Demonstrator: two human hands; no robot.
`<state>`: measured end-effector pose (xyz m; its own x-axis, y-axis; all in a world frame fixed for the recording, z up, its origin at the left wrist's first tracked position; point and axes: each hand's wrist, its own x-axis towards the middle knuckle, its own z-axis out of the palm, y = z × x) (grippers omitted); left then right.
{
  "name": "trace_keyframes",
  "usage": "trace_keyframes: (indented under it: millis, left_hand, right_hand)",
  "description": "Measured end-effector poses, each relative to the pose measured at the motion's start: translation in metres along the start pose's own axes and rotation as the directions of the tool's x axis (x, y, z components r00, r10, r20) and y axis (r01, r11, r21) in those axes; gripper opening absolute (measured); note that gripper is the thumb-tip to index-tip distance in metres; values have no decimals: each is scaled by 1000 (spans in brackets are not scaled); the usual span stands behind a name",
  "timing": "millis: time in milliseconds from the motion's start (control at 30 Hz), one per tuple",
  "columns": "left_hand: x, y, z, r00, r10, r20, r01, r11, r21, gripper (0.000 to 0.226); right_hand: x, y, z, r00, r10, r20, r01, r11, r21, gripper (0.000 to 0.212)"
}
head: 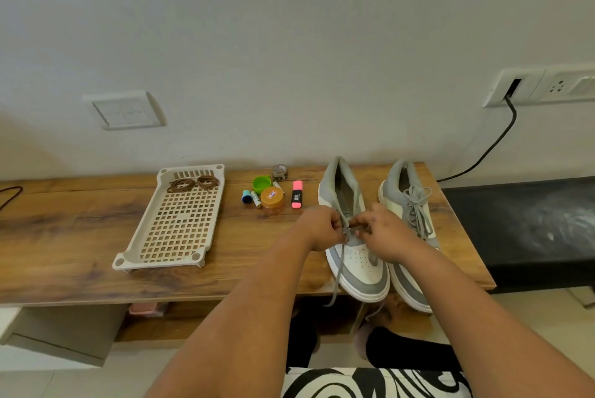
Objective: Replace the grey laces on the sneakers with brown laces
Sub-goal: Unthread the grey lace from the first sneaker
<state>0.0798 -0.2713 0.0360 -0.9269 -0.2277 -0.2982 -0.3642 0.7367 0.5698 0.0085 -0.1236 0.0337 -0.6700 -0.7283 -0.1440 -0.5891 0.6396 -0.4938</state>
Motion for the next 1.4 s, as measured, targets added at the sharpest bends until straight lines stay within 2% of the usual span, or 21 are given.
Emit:
trace_keyframes:
  millis: [200,367,467,533,600,633,700,767,800,833,900,967,1033,1100,1167,1233,1267,1300,1333,1367,1400]
  left_hand:
    - [-1,5,-5,996,86,-37,-82,992,100,22]
    - [-1,8,-5,992,127,8,-127,985,119,23]
    - [0,4,-8,986,148,-72,-144,988,60,15]
    - [0,1,-11,973,180,-147,-165,981,105,17]
    - [-1,3,-16,970,193,-144,-169,971,167,23]
    - [-4,5,-20,983,173,-63,-159,971,179,23]
    - [-10,11,-28,958,34,284,-103,968,230,24]
    - [-18,18,-33,811,-183,556,-54,922,382,30]
    - [-19,18,-32,784,-225,578,-54,904,425,31]
    - [-19,18,-30,810,-202,550,-65,902,426,28]
    - [-17,17,-27,924,-76,375,-63,936,346,17]
    - [-12,16,-26,994,-18,107,-5,977,215,32]
    - [-5,16,-19,993,-62,-98,72,993,98,54]
    - [-1,16,-8,978,-130,-163,141,989,54,65]
    - [1,15,3,972,-202,-120,214,972,94,67]
    - [3,13,6,971,-232,-63,238,964,115,59]
    - [3,14,4,972,-231,-41,234,967,97,53]
    - [5,13,2,972,-233,-20,234,971,49,47]
    - [6,12,0,968,-252,9,252,968,-15,43]
    - [4,11,-3,962,-269,42,271,961,-59,40]
    - [4,10,-5,961,-268,69,273,960,-66,38]
  right_hand:
    - [0,0,6,999,-33,-35,32,999,-43,27]
    - [2,1,8,997,-36,-67,33,998,-57,23]
    - [3,2,11,996,-28,-85,23,998,-53,22]
    - [4,2,12,996,-23,-92,18,998,-61,22]
    - [5,2,13,994,-9,-108,2,998,-65,21]
    - [5,2,13,993,-2,-120,-6,998,-66,20]
    - [6,2,14,991,12,-134,-19,998,-55,19]
    - [7,1,16,990,20,-139,-26,999,-46,18]
    - [8,2,16,990,19,-142,-27,998,-52,18]
    - [9,2,16,988,20,-151,-28,998,-54,17]
    - [10,3,17,986,27,-163,-33,999,-36,13]
    - [11,4,19,987,26,-162,-31,999,-24,12]
    - [10,5,21,988,7,-157,-12,999,-32,14]
    - [9,3,21,988,-16,-152,6,998,-67,17]
    - [7,2,17,991,-2,-136,-6,998,-62,17]
    - [6,3,9,987,93,-130,-84,994,72,11]
    - [6,3,3,975,180,-134,-142,958,251,12]
    - [4,2,-4,952,284,-113,-184,828,529,14]
    - [2,3,-13,930,364,-57,-170,561,810,15]
    - [-1,4,-25,919,393,-2,-83,199,977,16]
    - [-5,7,-38,922,386,33,26,-146,989,18]
